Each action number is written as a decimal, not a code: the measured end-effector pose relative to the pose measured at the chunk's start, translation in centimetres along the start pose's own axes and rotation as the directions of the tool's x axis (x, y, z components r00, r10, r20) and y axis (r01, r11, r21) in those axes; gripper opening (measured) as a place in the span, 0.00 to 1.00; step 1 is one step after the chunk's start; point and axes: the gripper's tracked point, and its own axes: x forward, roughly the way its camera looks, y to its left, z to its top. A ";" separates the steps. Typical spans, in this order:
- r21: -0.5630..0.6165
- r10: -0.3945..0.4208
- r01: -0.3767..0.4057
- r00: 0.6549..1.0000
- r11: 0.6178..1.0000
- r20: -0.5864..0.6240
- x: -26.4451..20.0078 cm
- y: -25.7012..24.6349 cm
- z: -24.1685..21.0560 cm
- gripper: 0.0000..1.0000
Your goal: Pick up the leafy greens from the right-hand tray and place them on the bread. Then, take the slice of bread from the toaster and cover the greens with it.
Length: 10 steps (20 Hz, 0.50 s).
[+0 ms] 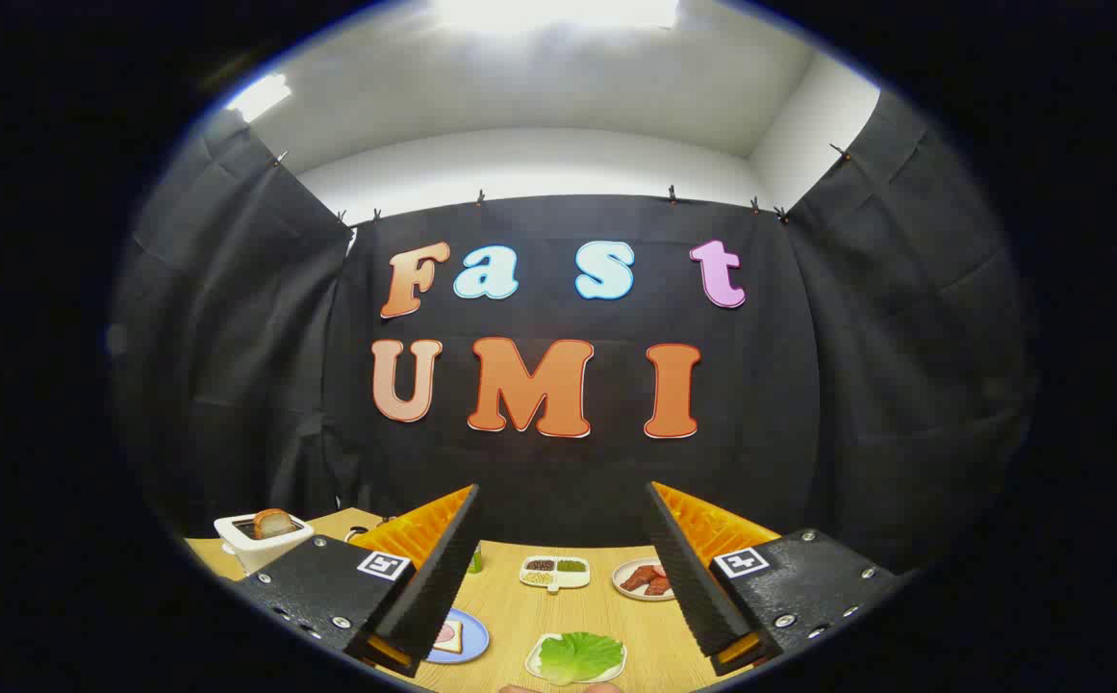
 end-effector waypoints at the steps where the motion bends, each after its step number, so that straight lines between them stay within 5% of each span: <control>1: 0.000 0.007 -0.007 1.000 1.000 -0.003 0.1 0.2 0.0 0.99; 10: 0.020 0.038 -0.038 0.998 0.999 -0.043 1.4 0.9 -1.1 0.99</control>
